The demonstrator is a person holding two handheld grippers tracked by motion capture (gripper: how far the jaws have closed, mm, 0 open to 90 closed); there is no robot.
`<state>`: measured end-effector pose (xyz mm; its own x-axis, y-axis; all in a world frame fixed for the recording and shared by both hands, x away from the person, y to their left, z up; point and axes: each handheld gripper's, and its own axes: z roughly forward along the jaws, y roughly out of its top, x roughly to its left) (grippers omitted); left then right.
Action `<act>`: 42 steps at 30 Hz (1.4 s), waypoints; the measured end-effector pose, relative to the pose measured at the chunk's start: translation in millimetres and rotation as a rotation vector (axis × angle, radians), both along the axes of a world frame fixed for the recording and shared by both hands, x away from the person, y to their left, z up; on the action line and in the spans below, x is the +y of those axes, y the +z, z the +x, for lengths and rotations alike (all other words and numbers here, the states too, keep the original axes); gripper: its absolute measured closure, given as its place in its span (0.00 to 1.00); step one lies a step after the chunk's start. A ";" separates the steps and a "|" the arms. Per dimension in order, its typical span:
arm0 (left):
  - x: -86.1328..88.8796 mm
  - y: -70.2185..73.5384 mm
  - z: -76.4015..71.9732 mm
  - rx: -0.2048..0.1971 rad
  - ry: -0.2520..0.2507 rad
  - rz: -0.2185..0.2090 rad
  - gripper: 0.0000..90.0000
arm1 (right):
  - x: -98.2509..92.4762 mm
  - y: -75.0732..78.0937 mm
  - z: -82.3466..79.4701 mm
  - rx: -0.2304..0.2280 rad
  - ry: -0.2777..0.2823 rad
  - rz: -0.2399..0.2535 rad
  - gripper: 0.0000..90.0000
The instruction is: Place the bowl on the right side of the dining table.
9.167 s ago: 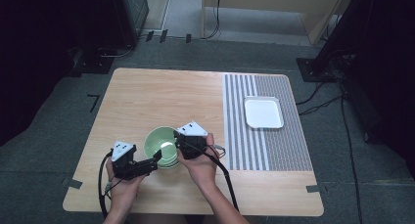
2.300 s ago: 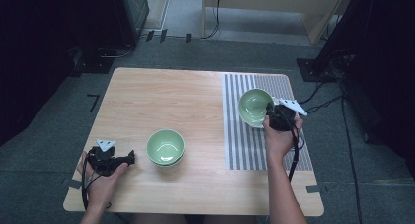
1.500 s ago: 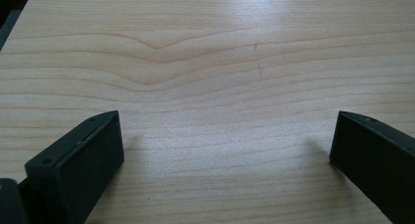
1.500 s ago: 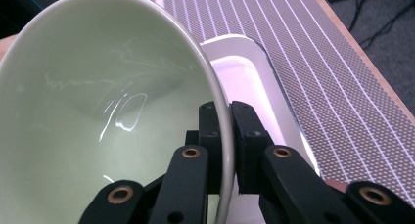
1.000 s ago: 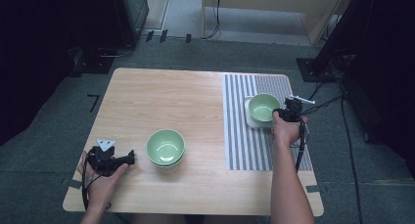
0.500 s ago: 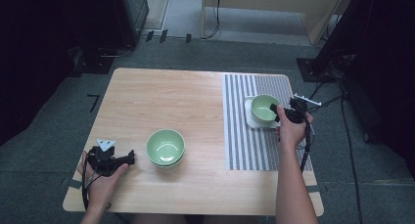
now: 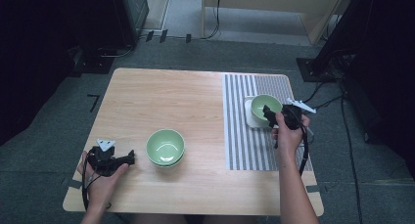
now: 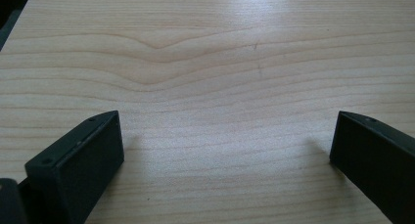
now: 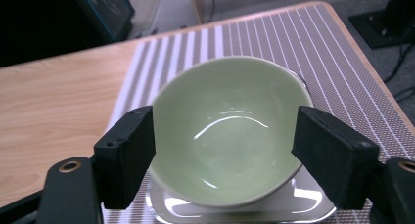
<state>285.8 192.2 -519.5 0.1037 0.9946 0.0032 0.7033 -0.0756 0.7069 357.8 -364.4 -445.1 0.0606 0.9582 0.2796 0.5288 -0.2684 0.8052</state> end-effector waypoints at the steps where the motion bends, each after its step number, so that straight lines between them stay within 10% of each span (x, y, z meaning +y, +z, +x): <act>1: 0.0 0.0 0.0 0.000 0.000 0.000 0.00 | 1.6 2.1 -3.6 -0.009 0.005 0.005 0.27; 15: 0.0 0.1 0.0 0.001 0.000 0.000 0.00 | 12.7 13.4 -49.6 -0.088 0.107 -0.045 0.23; 42: -0.5 0.0 -0.1 -0.001 0.005 -0.001 0.00 | -28.2 -21.1 -121.9 -0.096 0.073 -0.134 0.22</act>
<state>285.7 191.8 -519.5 0.0989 0.9951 0.0026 0.7031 -0.0718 0.7075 235.9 -392.6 -466.2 -0.0315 0.9881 0.1507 0.4618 -0.1194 0.8789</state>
